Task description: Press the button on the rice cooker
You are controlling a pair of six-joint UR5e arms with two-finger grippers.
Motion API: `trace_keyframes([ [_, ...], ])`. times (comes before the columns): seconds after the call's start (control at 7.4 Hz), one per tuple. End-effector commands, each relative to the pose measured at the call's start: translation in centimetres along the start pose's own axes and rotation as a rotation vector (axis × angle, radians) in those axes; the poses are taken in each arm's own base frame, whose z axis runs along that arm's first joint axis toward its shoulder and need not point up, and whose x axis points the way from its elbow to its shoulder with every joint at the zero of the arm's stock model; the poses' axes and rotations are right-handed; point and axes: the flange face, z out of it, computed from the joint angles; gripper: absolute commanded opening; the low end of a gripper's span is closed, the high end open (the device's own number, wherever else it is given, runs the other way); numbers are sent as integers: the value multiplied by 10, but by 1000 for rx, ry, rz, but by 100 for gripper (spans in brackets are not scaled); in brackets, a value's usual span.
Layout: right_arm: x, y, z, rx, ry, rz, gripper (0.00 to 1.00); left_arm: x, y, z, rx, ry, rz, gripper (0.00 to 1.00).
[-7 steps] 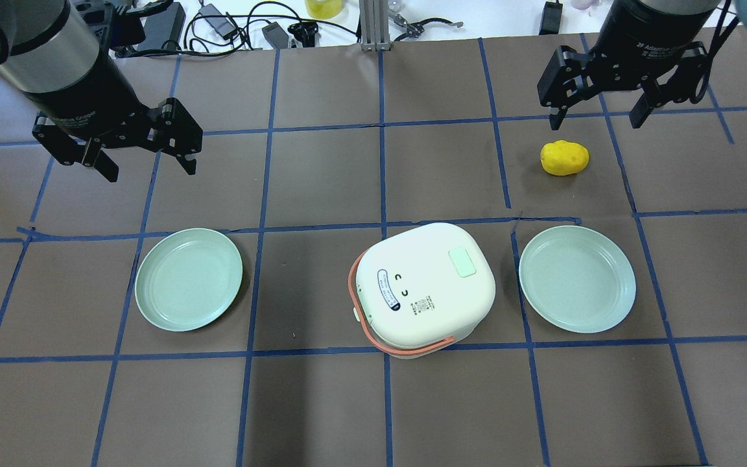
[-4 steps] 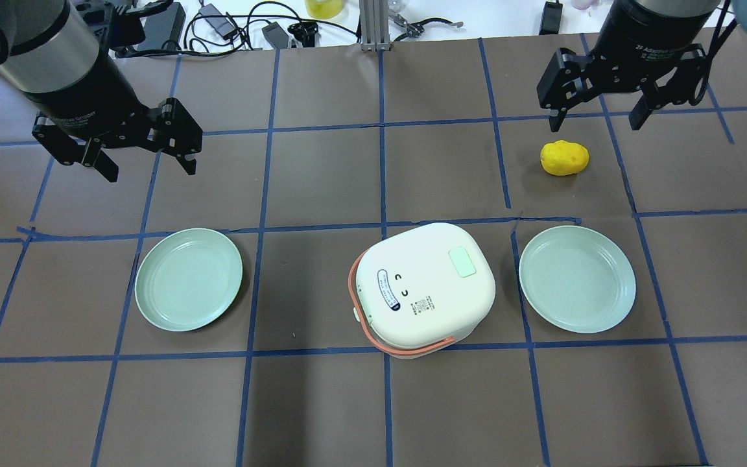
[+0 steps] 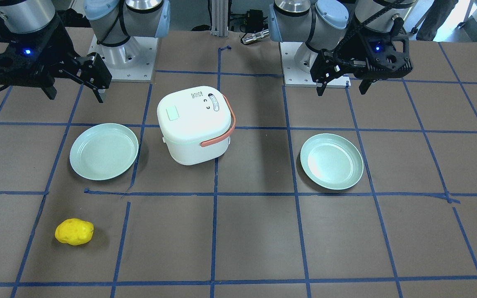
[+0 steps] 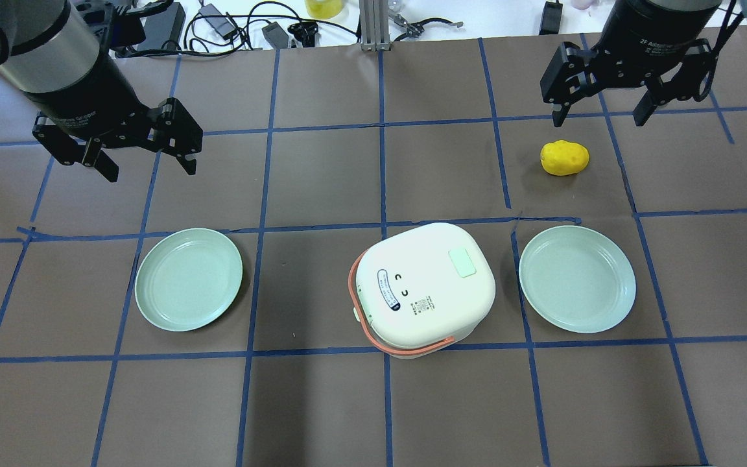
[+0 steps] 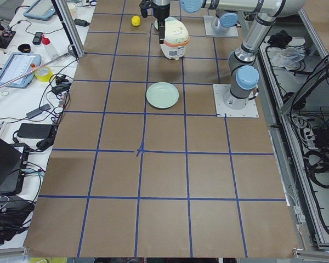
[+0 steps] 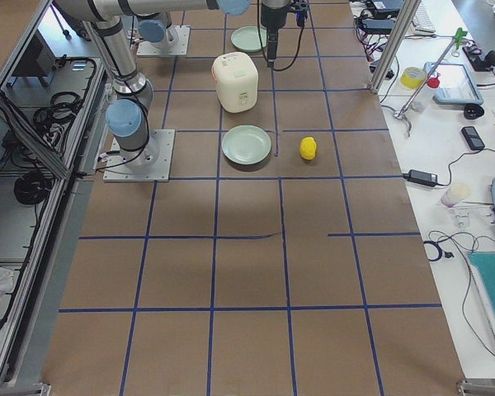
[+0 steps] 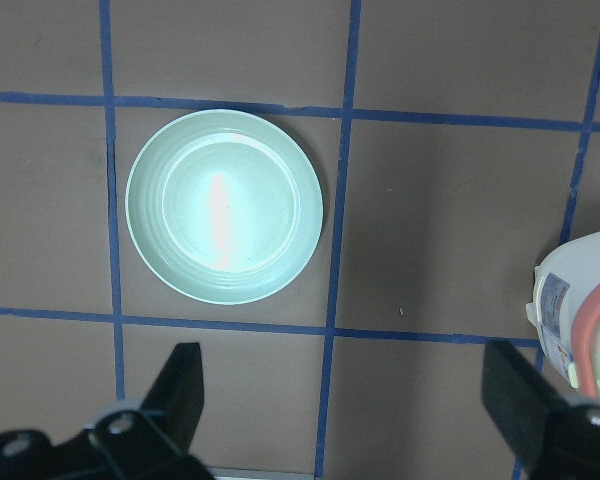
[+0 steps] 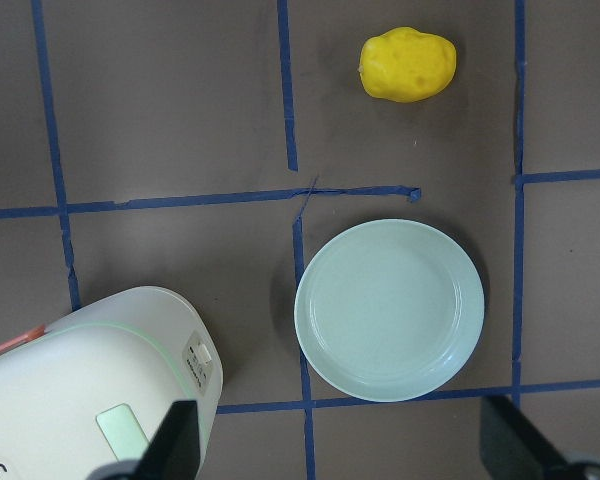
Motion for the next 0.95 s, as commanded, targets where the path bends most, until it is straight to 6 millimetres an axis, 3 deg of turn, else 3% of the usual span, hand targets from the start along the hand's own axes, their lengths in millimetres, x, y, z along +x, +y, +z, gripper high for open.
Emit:
trace_keyframes([
  [0.0,0,6,-6,1,1,6,100,0,0,0,0,0,0,100],
  [0.81,0,8,3,-22,-3,4,100,0,0,0,0,0,0,100],
])
